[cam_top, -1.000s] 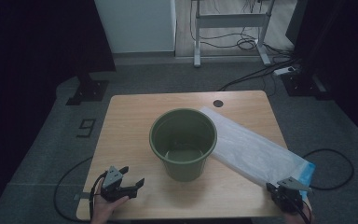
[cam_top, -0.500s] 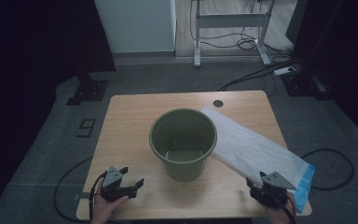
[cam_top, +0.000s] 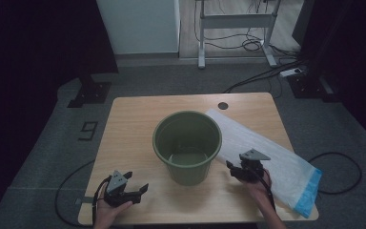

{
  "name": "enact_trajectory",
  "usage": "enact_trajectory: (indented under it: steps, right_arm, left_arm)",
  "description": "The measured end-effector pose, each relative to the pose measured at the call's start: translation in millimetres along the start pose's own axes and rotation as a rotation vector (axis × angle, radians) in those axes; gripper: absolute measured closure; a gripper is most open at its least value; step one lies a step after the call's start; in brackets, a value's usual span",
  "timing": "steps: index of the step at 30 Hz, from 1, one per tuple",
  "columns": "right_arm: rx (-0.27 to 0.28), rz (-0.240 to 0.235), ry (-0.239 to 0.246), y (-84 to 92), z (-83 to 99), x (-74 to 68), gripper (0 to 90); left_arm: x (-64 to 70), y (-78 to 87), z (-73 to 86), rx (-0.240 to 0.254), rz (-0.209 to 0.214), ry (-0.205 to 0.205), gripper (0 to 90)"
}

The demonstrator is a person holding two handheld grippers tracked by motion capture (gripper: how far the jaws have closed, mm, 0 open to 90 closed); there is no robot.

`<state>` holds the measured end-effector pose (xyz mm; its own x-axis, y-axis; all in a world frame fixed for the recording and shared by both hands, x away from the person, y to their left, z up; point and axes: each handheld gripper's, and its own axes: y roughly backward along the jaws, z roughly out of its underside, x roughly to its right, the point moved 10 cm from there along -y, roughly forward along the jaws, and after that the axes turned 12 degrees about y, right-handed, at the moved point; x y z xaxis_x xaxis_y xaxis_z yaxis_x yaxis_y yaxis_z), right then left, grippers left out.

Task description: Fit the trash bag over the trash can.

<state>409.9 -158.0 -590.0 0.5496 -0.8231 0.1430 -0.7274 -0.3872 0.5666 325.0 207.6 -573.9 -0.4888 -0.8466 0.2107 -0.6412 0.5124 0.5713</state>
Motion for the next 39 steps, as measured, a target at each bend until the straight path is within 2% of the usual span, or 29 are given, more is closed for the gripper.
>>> enact_trajectory:
  steps: [4, 8, 11, 14, 15, 16, 17, 18, 19, 20, 23, 25, 26, 27, 28, 29, 30, 34, 35, 36, 38, 39]
  right_arm:
    - [-0.057, 0.009, 0.053, -20.2, -2.6, -10.3, 29.9]
    - [-0.093, 0.012, 0.044, -32.0, -0.8, -11.3, 29.4]
    - [-0.121, 0.052, 0.041, -38.7, 5.3, -4.8, 32.3]
    - [-0.113, 0.052, 0.017, -38.9, 6.2, -1.8, 35.4]
    - [-0.1, 0.048, 0.019, -37.8, 6.7, 0.3, 46.5]
    - [-0.1, 0.048, 0.019, -37.8, 6.7, 0.3, 46.5]
    - [-0.091, 0.044, 0.007, -36.1, 8.0, 4.0, 57.5]
    - [-0.091, 0.044, 0.007, -36.1, 8.0, 4.0, 57.5]
    - [-0.093, 0.05, -0.018, -33.5, 10.6, 10.1, 67.7]
    - [-0.093, 0.05, -0.018, -33.5, 10.6, 10.1, 67.7]
    - [-0.097, 0.08, -0.027, -29.0, 15.4, 21.1, 83.6]
    - [-0.091, 0.094, -0.04, -25.2, 18.4, 28.6, 88.4]
    - [-0.07, 0.093, -0.054, -22.7, 17.8, 31.7, 88.7]
    - [-0.023, 0.101, -0.072, -15.4, 13.2, 36.8, 88.8]
    - [-0.023, 0.101, -0.072, -15.4, 13.2, 36.8, 88.8]
    - [0.031, 0.107, -0.092, -5.8, 4.4, 40.8, 88.9]
    - [0.031, 0.107, -0.092, -5.8, 4.4, 40.8, 88.9]
    - [0.152, 0.131, -0.133, 18.8, -21.1, 50.1, 89.0]
    - [0.206, 0.143, -0.148, 31.7, -33.1, 54.6, 89.0]
    - [0.206, 0.143, -0.148, 31.7, -33.1, 54.6, 89.0]
    - [0.256, 0.162, -0.158, 45.4, -43.5, 58.9, 89.0]
    - [0.289, 0.159, -0.179, 54.2, -49.7, 60.7, 89.0]
  left_arm:
    - [-2.7, 2.7, -0.9, 0.012, 0.001, 0.015, 16.6]
    - [-3.5, 4.4, -0.9, 0.018, 0.004, 0.025, 16.7]
    - [-4.0, 4.5, -1.1, 0.018, 0.006, 0.024, 16.7]
    - [-3.8, 4.0, -1.0, 0.015, 0.007, 0.023, 16.7]
    - [-3.4, 3.8, -0.9, 0.014, 0.008, 0.023, 17.0]
    - [-3.2, 3.7, -0.8, 0.012, 0.01, 0.019, 17.0]
    - [-2.5, 3.6, -0.5, 0.009, 0.012, 0.017, 17.2]
    - [-2.5, 3.6, -0.5, 0.009, 0.012, 0.017, 17.3]
    - [-2.3, 3.6, -0.5, 0.009, 0.014, 0.017, 17.4]
    - [-2.4, 3.5, -0.7, 0.01, 0.013, 0.018, 17.4]
    - [-3.3, 3.8, -0.9, 0.017, 0.009, 0.025, 17.7]
    - [-4.3, 3.8, -0.9, 0.016, 0.008, 0.026, 17.8]
    - [-4.9, 3.6, -1.1, 0.015, 0.009, 0.026, 17.8]
    - [-5.6, 3.1, -1.3, 0.015, 0.009, 0.029, 17.9]
    - [-5.6, 3.1, -1.3, 0.015, 0.009, 0.029, 17.9]
    - [-5.8, 2.7, -1.3, 0.014, 0.008, 0.029, 17.9]
    - [-5.9, 2.5, -1.1, 0.012, 0.007, 0.028, 17.9]
    - [-4.8, 2.5, -0.4, 0.011, 0.008, 0.028, 17.9]
    - [-4.4, 3.3, -0.7, 0.014, 0.009, 0.028, 17.9]
    - [-4.4, 3.3, -0.7, 0.014, 0.009, 0.028, 17.9]
    - [-4.4, 3.7, -1.0, 0.017, 0.01, 0.031, 17.9]
    - [-5.0, 3.7, -0.9, 0.016, 0.009, 0.03, 17.9]
